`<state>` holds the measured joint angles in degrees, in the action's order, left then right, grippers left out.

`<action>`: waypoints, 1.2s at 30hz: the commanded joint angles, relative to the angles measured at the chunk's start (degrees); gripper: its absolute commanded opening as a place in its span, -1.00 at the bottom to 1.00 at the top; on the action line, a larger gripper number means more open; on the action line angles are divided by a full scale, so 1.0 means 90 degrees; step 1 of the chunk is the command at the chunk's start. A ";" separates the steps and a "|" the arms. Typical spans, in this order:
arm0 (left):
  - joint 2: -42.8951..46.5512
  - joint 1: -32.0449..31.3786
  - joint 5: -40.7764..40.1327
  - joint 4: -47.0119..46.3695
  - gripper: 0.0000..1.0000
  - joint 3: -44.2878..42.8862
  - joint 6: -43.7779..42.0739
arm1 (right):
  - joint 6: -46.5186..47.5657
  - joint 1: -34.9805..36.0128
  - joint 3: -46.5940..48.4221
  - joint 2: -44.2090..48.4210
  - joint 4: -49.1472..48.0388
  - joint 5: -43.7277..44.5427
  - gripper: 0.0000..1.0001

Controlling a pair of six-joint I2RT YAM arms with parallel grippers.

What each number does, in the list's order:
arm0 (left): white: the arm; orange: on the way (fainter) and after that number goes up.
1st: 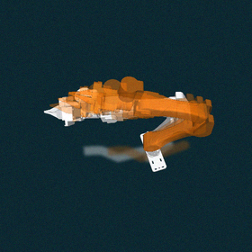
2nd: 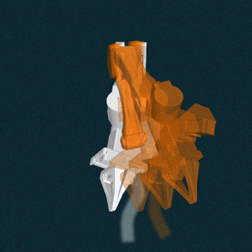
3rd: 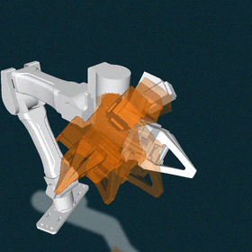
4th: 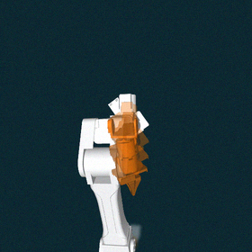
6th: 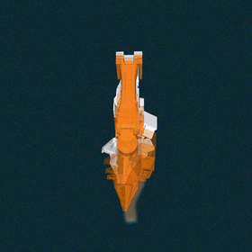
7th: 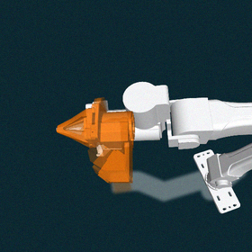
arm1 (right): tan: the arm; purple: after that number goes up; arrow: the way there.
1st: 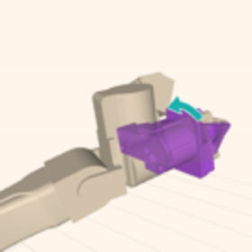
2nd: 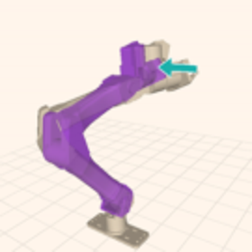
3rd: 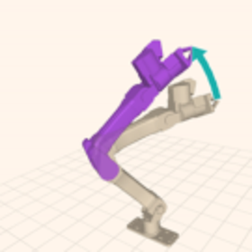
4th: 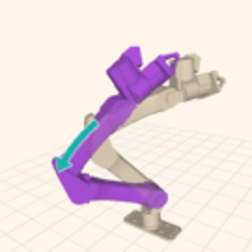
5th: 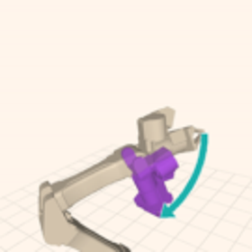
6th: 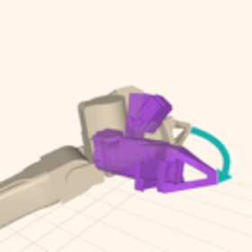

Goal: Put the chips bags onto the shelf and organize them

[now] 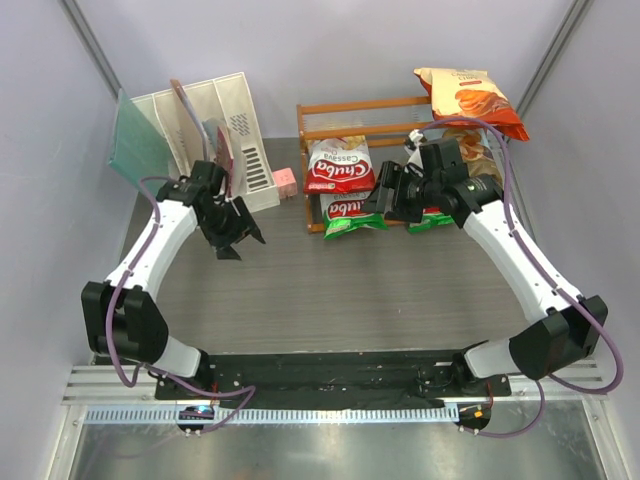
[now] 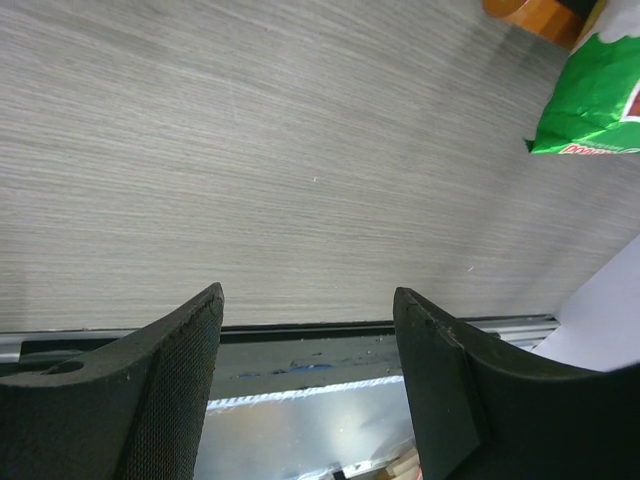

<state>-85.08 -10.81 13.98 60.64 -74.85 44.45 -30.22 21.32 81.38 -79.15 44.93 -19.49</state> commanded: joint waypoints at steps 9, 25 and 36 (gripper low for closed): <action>0.0605 -0.0059 -0.0176 -0.0205 0.37 0.0201 0.0169 | 0.0320 0.0043 0.0830 -0.0521 -0.0285 -0.0316 0.49; 0.0889 -0.0576 -0.0137 -0.0488 0.37 0.0719 0.0599 | 0.0066 0.0238 0.0137 -0.0414 -0.0422 -0.0589 0.47; 0.0732 -0.0781 -0.0244 -0.0176 0.36 0.0348 0.0364 | -0.0128 -0.0279 -0.0195 -0.0043 -0.0050 0.0076 0.49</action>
<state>-78.63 -17.63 12.88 58.41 -69.12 49.01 -29.34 20.51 80.95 -81.97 45.06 -18.79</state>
